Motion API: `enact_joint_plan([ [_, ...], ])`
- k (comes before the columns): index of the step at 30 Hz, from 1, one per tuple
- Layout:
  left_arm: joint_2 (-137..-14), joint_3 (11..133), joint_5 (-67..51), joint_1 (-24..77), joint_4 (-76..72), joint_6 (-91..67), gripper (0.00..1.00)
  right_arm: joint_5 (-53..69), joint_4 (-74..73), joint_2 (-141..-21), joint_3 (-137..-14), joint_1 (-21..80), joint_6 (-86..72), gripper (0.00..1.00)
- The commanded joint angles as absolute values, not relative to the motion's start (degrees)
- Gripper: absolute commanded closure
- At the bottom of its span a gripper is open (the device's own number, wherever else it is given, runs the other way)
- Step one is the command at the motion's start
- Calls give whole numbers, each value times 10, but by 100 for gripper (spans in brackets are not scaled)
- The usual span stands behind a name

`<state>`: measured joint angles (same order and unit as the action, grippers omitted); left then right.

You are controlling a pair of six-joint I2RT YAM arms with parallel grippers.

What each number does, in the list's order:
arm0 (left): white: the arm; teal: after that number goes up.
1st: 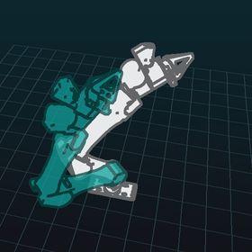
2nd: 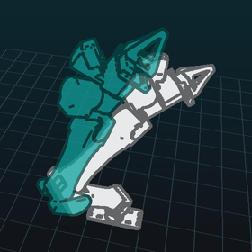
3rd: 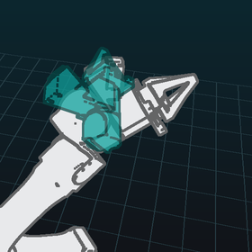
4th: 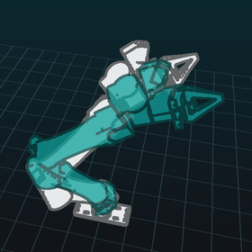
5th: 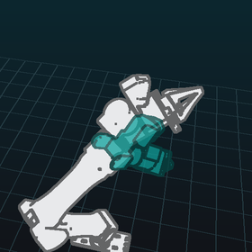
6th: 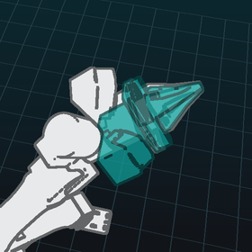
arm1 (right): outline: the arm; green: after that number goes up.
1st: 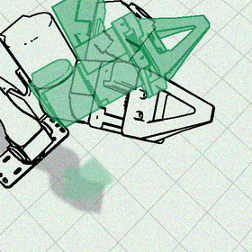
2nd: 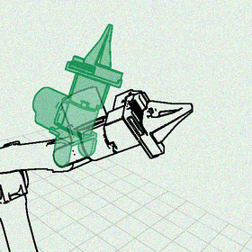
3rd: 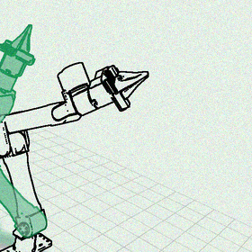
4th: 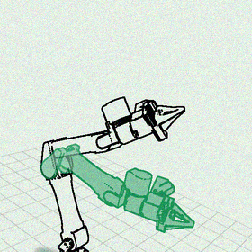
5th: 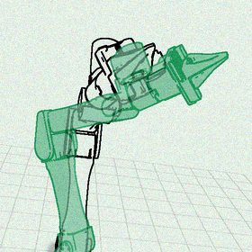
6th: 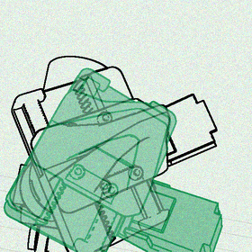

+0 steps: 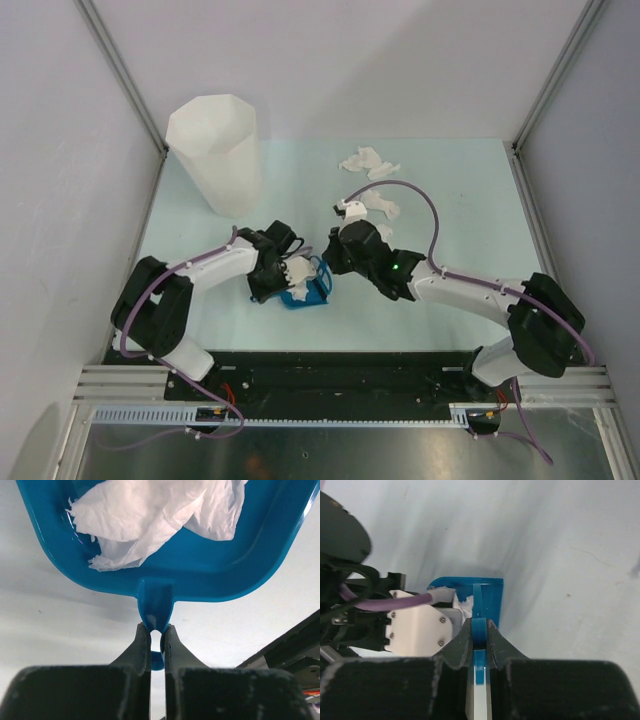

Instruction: Sweep away the paper scraps from the table

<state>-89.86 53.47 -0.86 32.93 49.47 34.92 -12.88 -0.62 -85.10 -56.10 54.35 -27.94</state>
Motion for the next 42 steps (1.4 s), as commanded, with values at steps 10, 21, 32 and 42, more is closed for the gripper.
enact_joint_plan([
  [10, -835, 561, -153, 285, 451, 318, 100, -273, -118, -647, -575, 464, -230, 100],
  [21, -793, 753, -134, 212, 461, 265, 100, -255, -178, -540, -533, 323, -209, 100],
  [32, -844, 999, -137, 104, 504, 232, 100, -218, -185, -540, -500, 301, -217, 100],
  [42, -941, 1200, 172, 76, 533, 265, 100, -188, -160, -568, -493, 302, -215, 100],
])
